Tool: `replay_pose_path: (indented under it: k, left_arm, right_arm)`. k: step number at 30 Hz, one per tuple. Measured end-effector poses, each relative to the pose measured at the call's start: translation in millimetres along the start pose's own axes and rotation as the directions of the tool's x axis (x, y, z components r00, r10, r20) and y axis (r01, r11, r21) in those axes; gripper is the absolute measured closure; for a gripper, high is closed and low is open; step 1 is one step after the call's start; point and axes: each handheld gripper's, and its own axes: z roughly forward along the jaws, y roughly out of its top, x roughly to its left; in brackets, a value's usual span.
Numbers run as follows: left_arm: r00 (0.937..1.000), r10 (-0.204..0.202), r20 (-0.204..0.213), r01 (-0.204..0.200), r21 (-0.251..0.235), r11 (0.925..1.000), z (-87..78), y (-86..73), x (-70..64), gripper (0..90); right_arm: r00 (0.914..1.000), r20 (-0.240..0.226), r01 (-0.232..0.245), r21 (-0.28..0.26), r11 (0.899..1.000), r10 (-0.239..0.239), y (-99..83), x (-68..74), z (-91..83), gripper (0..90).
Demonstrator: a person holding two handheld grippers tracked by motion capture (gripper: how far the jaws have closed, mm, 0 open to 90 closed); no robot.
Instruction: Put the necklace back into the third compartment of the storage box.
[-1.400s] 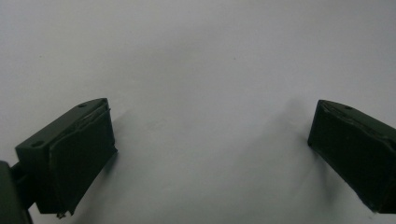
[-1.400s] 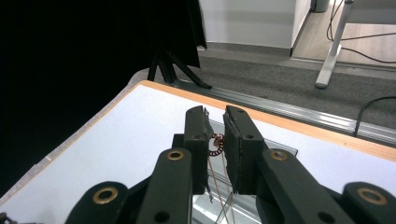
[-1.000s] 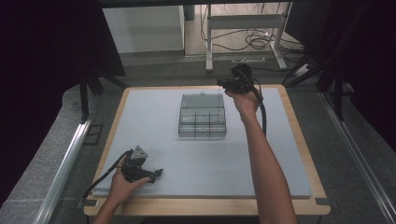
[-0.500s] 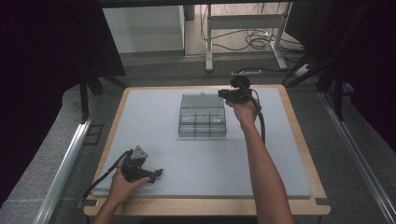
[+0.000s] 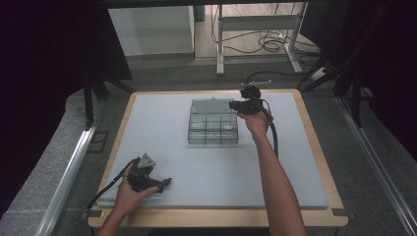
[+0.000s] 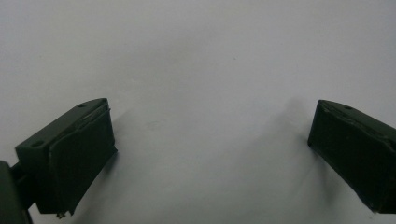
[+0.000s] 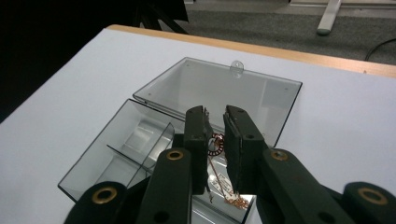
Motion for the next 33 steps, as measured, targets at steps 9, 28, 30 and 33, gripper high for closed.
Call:
replay_pose_path:
  k: [9,28,30,33]
  left_arm:
    - [1.0,0.0,-0.001,0.0,0.001,1.0,0.0,0.0,0.0,0.1]
    - [1.0,0.0,0.0,0.0,0.001,1.0,0.0,0.0,0.0,0.1]
    - [1.0,0.0,0.0,0.0,0.001,1.0,0.0,0.0,0.0,0.1]
    - [1.0,0.0,0.0,0.0,0.001,1.0,-0.1,0.0,0.0,0.1]
  right_arm:
    - [0.9998,0.014,0.01,0.037,0.999,-0.011,-10.3,-1.5,11.7,77.7]
    - [0.9992,0.034,-0.023,0.08,0.997,0.02,-36.0,-11.3,34.6,75.4]
    - [0.9993,0.033,-0.021,0.08,0.997,0.019,-36.2,-11.4,34.9,73.9]
    - [0.9991,0.043,-0.006,0.079,0.997,0.002,-36.7,-9.9,34.0,67.6]
